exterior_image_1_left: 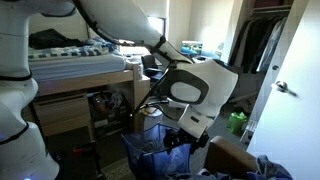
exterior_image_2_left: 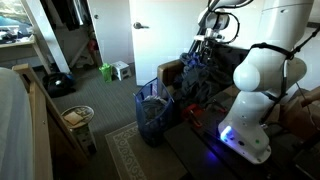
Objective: Pick the hoodie on the sofa and put it in the bag
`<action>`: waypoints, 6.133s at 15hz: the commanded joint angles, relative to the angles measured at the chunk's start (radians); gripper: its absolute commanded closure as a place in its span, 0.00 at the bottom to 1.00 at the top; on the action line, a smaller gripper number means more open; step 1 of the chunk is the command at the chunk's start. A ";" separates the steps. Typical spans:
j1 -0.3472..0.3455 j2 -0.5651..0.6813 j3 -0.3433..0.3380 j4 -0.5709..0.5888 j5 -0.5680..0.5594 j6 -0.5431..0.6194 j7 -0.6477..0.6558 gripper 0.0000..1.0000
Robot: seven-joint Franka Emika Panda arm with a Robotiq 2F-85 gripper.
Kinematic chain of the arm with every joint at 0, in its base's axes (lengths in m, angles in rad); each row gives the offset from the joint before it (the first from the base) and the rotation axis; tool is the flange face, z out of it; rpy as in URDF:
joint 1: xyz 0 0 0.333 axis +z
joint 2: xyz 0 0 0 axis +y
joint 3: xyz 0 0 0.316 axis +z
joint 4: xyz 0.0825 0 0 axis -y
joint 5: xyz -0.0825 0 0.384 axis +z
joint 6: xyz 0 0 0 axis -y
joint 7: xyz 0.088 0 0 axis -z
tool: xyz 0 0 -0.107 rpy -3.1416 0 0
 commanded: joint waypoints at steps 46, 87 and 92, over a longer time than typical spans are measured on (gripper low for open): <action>-0.102 0.581 0.042 0.390 0.083 0.217 0.600 0.66; 0.031 -0.377 0.113 0.207 -0.197 -0.059 0.433 0.93; 0.028 -0.353 0.110 0.206 -0.197 -0.059 0.433 0.93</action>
